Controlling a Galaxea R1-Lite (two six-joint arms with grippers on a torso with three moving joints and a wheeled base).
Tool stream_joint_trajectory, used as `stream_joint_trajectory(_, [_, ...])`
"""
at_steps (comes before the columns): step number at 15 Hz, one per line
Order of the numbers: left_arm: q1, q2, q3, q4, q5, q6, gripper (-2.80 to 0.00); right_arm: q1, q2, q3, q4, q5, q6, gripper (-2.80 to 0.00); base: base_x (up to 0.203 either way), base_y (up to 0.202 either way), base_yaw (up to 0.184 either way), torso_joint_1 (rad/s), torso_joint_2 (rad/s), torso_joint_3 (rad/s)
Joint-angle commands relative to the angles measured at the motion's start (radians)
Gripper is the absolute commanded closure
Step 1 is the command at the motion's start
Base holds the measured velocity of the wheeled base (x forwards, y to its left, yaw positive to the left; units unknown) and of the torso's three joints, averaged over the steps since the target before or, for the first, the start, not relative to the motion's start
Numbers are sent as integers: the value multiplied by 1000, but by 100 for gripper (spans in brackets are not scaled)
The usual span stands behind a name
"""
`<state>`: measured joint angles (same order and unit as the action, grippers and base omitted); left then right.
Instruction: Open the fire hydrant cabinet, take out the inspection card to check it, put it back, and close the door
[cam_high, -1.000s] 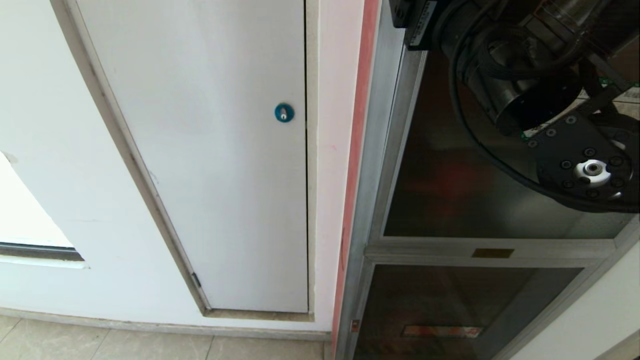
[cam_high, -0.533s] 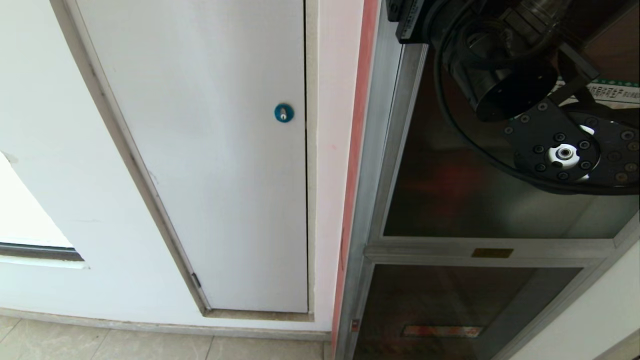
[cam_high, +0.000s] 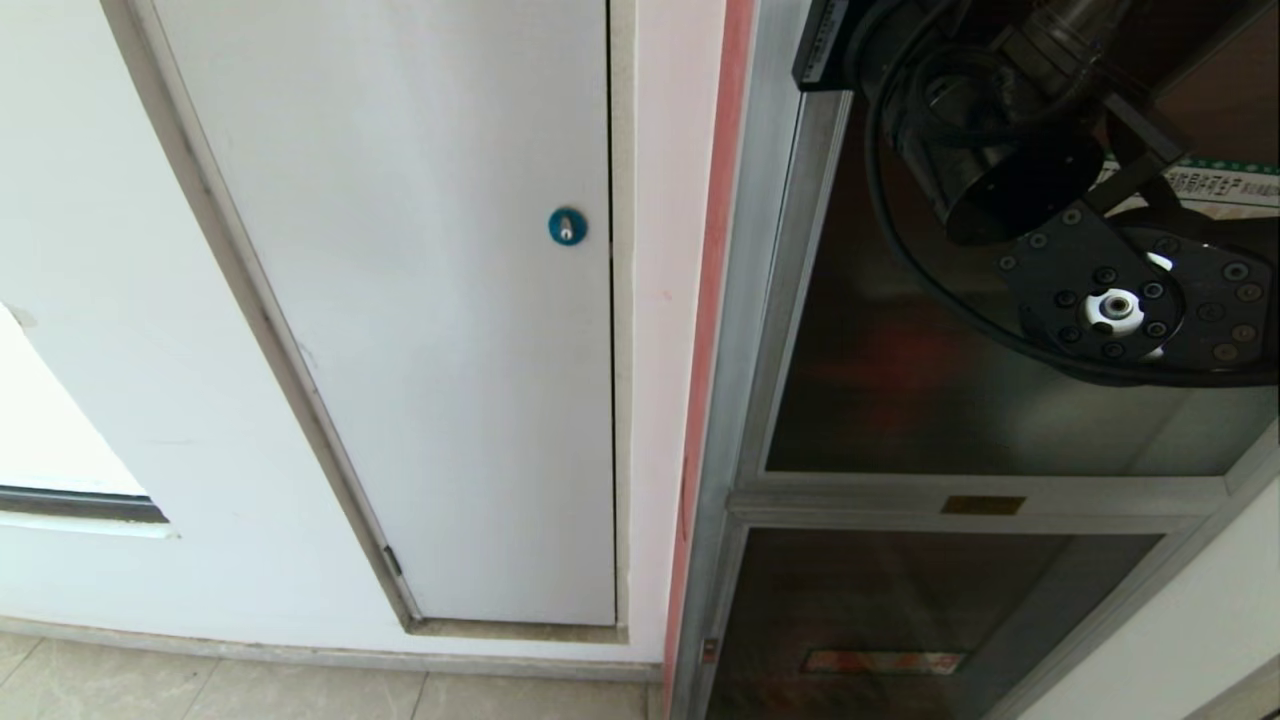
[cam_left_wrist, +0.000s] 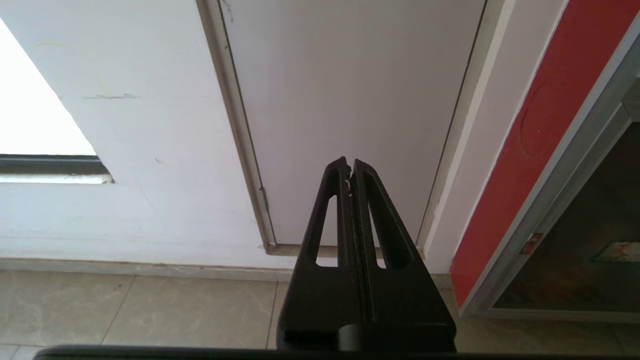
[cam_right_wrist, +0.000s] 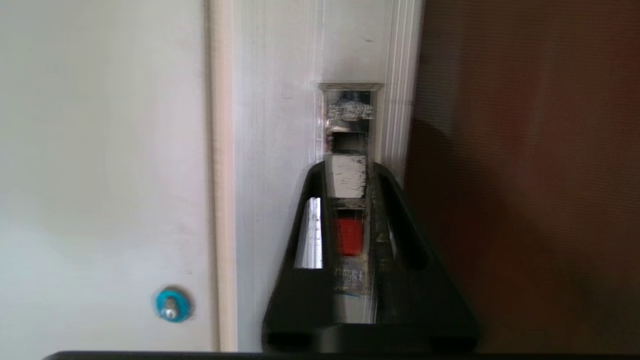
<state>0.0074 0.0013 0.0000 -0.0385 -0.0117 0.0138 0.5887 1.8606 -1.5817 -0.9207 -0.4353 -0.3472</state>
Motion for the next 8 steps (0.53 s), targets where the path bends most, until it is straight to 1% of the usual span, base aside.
stream_joint_trajectory(1, [0, 0, 14, 0, -1, 0, 0, 0, 0, 2, -6, -3, -3, 0, 0, 0, 0, 0, 0, 0])
stream_joint_trajectory(8, [0, 0, 14, 0, -1, 0, 0, 15, -20, 23, -7, -5, -1, 0, 0, 0, 0, 0, 0, 0])
